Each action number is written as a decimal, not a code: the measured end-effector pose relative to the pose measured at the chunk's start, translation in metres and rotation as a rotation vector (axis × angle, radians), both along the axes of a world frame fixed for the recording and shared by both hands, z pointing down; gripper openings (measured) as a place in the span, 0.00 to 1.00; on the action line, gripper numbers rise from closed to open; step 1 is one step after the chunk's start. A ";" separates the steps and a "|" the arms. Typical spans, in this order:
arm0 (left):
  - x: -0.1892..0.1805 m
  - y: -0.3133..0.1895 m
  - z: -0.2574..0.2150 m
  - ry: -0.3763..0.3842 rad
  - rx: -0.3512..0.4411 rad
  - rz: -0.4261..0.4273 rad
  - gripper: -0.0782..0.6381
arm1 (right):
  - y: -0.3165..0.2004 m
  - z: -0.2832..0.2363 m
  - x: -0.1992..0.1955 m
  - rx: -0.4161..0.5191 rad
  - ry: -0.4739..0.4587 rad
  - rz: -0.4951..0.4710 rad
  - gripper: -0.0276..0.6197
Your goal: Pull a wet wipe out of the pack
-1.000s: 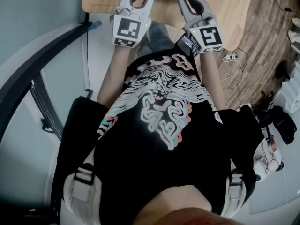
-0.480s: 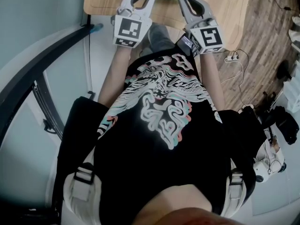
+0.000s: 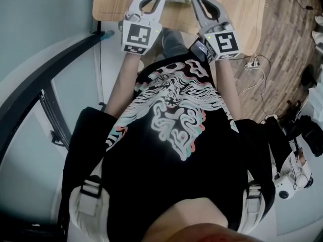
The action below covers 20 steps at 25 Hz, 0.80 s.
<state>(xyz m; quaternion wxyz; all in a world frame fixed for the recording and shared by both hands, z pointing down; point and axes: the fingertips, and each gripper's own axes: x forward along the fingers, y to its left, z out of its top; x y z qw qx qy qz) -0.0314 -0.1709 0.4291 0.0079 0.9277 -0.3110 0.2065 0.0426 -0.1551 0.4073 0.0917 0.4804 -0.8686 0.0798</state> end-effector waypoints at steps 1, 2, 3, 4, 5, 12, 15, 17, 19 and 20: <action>0.000 0.001 0.000 -0.002 0.001 0.003 0.10 | 0.001 -0.001 0.001 0.004 -0.002 0.003 0.06; 0.001 0.002 0.001 -0.004 0.001 0.006 0.10 | 0.001 -0.001 0.002 0.002 -0.002 0.016 0.06; 0.001 0.003 0.001 -0.007 0.002 0.009 0.10 | 0.002 -0.002 0.004 -0.002 0.000 0.031 0.06; 0.002 0.005 0.001 -0.011 0.005 0.013 0.10 | 0.003 -0.002 0.005 -0.003 0.002 0.037 0.06; 0.003 0.006 0.000 -0.014 0.010 0.018 0.10 | 0.005 -0.003 0.005 -0.001 0.002 0.036 0.06; 0.011 0.015 -0.004 -0.014 0.021 0.052 0.10 | 0.015 -0.008 0.012 0.020 0.007 0.059 0.06; 0.016 0.018 -0.004 -0.015 0.021 0.061 0.10 | 0.020 -0.007 0.021 0.009 0.009 0.089 0.06; 0.020 0.020 -0.005 -0.016 0.023 0.070 0.10 | 0.023 -0.007 0.028 0.005 0.003 0.113 0.06; 0.025 0.021 -0.005 -0.017 0.025 0.082 0.10 | 0.027 -0.008 0.032 0.012 -0.007 0.115 0.06; 0.028 0.022 -0.005 -0.016 0.024 0.090 0.10 | 0.029 -0.007 0.034 0.014 -0.009 0.117 0.06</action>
